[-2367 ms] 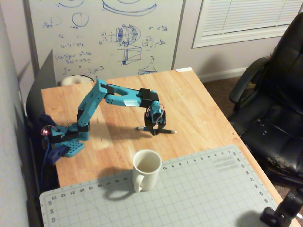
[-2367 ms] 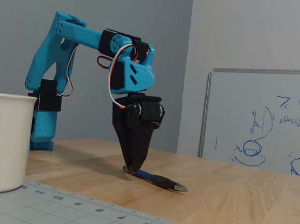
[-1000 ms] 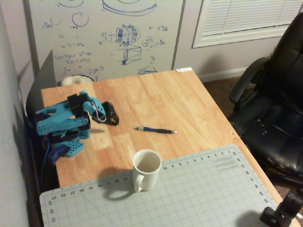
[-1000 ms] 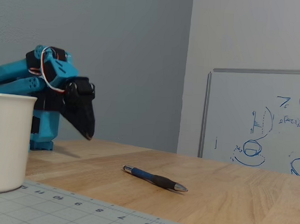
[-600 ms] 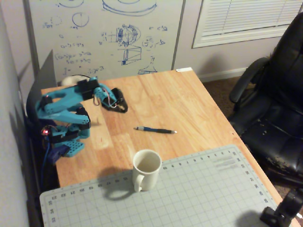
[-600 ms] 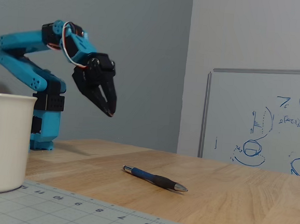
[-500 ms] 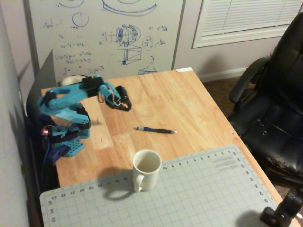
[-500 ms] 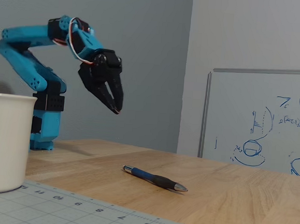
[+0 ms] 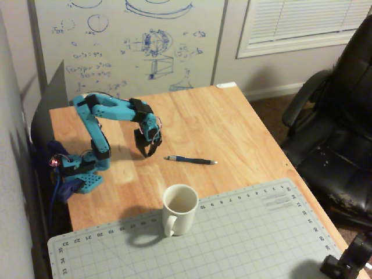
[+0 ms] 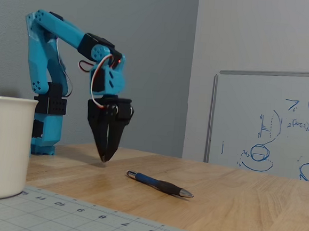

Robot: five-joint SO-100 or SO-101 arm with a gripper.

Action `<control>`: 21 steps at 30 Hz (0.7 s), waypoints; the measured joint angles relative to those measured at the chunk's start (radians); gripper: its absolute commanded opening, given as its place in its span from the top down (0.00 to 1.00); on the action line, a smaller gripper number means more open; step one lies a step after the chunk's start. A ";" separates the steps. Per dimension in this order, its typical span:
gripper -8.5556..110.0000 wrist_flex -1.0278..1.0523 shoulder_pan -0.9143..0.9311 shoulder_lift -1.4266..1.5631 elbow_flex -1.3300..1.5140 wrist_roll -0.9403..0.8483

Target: Touch the pen.

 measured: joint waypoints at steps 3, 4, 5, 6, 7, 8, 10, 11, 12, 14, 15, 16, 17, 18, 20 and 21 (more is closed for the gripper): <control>0.92 -0.002 0.000 -0.049 -0.009 0.000; 0.92 -0.002 0.000 -0.060 -0.020 0.000; 0.92 -0.002 0.000 -0.071 -0.029 0.000; 0.92 -0.002 0.000 -0.080 -0.037 0.000; 0.92 0.000 0.000 -0.087 -0.043 0.000; 0.92 0.000 0.000 -0.094 -0.049 0.000; 0.92 0.000 0.000 -0.101 -0.055 0.000; 0.92 0.000 0.000 -0.104 -0.058 0.000; 0.92 0.000 0.000 -0.104 -0.060 0.000; 0.92 0.000 0.000 -0.104 -0.061 0.000; 0.92 0.000 0.000 -0.106 -0.061 0.000; 0.92 0.000 0.000 -0.106 -0.061 0.000; 0.92 0.000 0.000 -0.106 -0.061 0.000; 0.92 0.000 0.000 -0.106 -0.061 0.000; 0.92 0.000 0.000 -0.106 -0.061 0.000; 0.92 0.000 0.000 -0.106 -0.061 0.000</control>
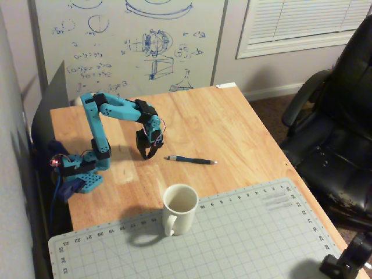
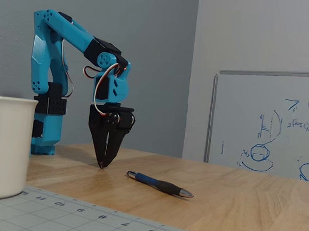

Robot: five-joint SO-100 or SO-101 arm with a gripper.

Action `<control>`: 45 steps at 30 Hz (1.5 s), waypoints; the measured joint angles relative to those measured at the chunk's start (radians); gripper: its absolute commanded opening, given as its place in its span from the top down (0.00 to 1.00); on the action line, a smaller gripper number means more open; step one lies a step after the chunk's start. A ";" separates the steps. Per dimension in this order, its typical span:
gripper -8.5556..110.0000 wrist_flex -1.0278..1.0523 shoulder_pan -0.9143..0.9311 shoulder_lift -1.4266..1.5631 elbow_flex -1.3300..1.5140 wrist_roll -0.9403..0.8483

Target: Touch the pen.

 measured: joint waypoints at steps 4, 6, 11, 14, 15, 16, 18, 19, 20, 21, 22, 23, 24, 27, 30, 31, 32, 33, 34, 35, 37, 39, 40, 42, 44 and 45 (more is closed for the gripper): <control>0.92 0.000 0.000 0.031 0.002 0.002; 0.92 0.000 0.000 0.083 0.000 0.002; 0.92 0.000 0.000 0.276 -0.044 0.002; 0.92 0.000 0.000 0.330 -0.080 0.002; 0.92 0.000 0.000 0.333 -0.095 0.002; 0.92 0.000 -0.005 0.333 -0.114 0.002; 0.92 0.000 -0.026 0.325 -0.158 0.002; 0.92 0.000 -0.040 0.307 -0.189 0.002; 0.92 0.000 -0.054 0.278 -0.221 0.002; 0.92 0.000 -0.067 0.241 -0.253 0.002; 0.92 0.000 -0.081 0.198 -0.288 0.002; 0.92 0.000 -0.094 0.150 -0.324 0.002; 0.92 0.000 -0.106 0.097 -0.364 0.002; 0.92 0.000 -0.129 -0.060 -0.482 0.002; 0.92 0.000 -0.130 -0.199 -0.581 0.002; 0.92 0.000 -0.129 -0.245 -0.607 0.002; 0.92 0.000 -0.129 -0.287 -0.629 0.002; 0.92 0.000 -0.129 -0.325 -0.647 0.002; 0.92 0.000 -0.129 -0.362 -0.661 0.002; 0.92 0.000 -0.124 -0.393 -0.672 0.002; 0.92 0.000 -0.110 -0.453 -0.690 0.002; 0.92 0.000 -0.098 -0.494 -0.698 0.002; 0.92 0.000 -0.095 -0.509 -0.701 0.002; 0.92 0.000 -0.092 -0.529 -0.719 0.002; 0.92 0.000 -0.092 -0.548 -0.742 0.002; 0.92 0.000 -0.092 -0.552 -0.752 0.002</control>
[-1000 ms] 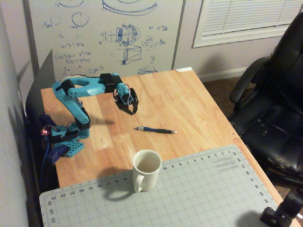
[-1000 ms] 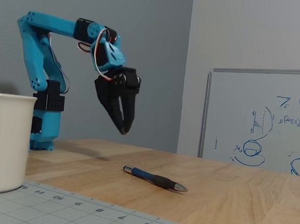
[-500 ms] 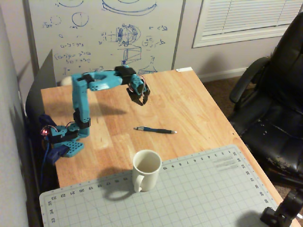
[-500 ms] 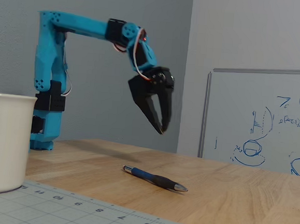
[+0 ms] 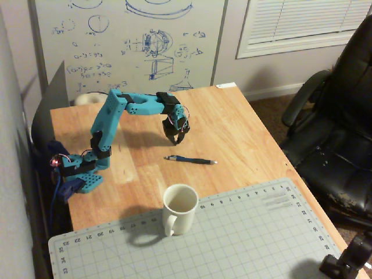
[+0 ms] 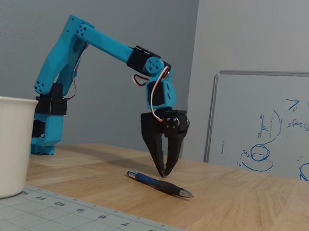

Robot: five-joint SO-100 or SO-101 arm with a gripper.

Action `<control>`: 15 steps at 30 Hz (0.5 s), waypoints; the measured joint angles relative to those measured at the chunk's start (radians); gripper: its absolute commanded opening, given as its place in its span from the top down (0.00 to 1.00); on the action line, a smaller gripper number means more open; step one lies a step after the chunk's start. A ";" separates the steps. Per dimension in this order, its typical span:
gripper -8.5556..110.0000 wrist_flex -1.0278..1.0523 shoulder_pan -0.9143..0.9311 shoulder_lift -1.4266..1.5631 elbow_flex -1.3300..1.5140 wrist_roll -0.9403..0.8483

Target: Touch the pen.

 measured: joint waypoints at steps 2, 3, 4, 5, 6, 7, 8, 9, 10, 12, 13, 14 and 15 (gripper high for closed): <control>0.92 0.000 0.000 -0.003 -0.009 0.000; 0.92 0.000 0.000 -0.003 -0.009 0.000; 0.92 0.000 0.000 -0.003 -0.009 0.000; 0.92 0.000 0.000 -0.003 -0.009 0.000; 0.92 0.000 0.000 -0.003 -0.011 0.000; 0.92 0.000 0.000 -0.005 -0.015 0.000; 0.92 0.000 0.000 -0.005 -0.021 0.000; 0.92 0.000 0.000 -0.005 -0.029 0.000; 0.92 0.000 0.000 -0.005 -0.038 0.000; 0.92 0.000 0.005 0.006 -0.051 0.000; 0.92 0.000 0.015 0.017 -0.057 0.000; 0.92 0.000 0.029 0.028 -0.060 0.000; 0.92 0.000 0.048 0.040 -0.063 0.000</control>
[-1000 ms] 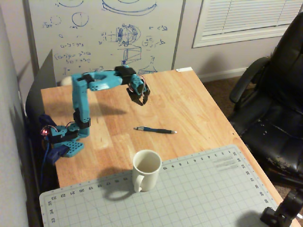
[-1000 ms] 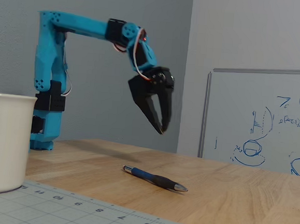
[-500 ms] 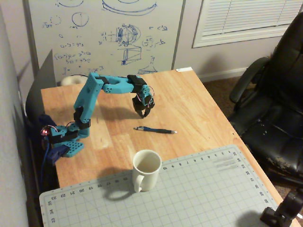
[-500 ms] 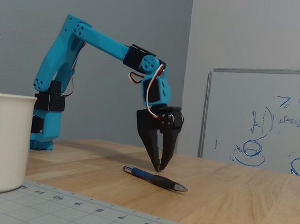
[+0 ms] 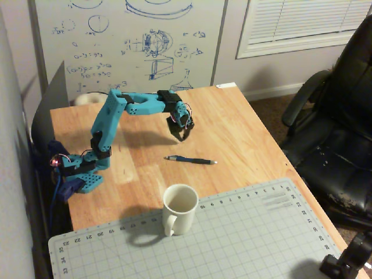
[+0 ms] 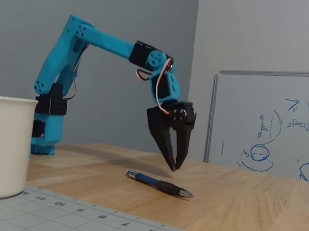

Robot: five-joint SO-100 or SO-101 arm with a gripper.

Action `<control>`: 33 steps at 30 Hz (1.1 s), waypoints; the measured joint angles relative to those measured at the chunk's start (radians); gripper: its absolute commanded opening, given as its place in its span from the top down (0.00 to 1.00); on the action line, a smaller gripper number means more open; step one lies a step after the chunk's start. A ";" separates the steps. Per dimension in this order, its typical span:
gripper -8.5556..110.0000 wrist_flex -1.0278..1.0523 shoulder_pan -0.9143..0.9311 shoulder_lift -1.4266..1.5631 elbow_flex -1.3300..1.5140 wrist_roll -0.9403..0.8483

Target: Touch the pen.

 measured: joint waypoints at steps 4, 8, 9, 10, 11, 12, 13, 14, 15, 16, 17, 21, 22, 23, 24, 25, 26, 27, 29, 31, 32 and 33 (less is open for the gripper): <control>0.92 0.000 0.083 0.041 -0.003 0.000; 0.92 0.005 0.173 0.052 -0.003 0.000; 0.92 0.015 0.199 0.052 -0.003 0.000; 0.92 0.026 0.227 0.052 -0.003 0.000; 0.92 0.040 0.253 0.052 -0.003 0.000; 0.92 0.054 0.279 0.052 -0.003 0.000; 0.92 0.067 0.301 0.052 -0.003 0.000; 0.92 0.080 0.321 0.052 -0.003 0.000; 0.92 0.092 0.339 0.052 -0.003 0.000; 0.92 0.103 0.351 0.052 -0.003 0.000; 0.92 0.114 0.362 0.052 -0.003 0.000; 0.92 0.147 0.391 0.052 -0.003 0.000; 0.92 0.153 0.400 0.052 -0.003 0.000; 0.92 0.156 0.408 0.052 -0.003 0.000; 0.92 0.158 0.416 0.052 -0.003 0.000; 0.92 0.160 0.420 0.052 -0.003 0.000; 0.92 0.160 0.422 0.051 -0.003 0.000; 0.92 0.160 0.422 0.044 -0.003 0.000; 0.92 0.160 0.417 0.032 -0.003 0.000; 0.92 0.160 0.405 0.028 -0.003 0.000; 0.92 0.160 0.396 0.028 -0.003 0.000; 0.92 0.160 0.385 0.028 -0.003 0.000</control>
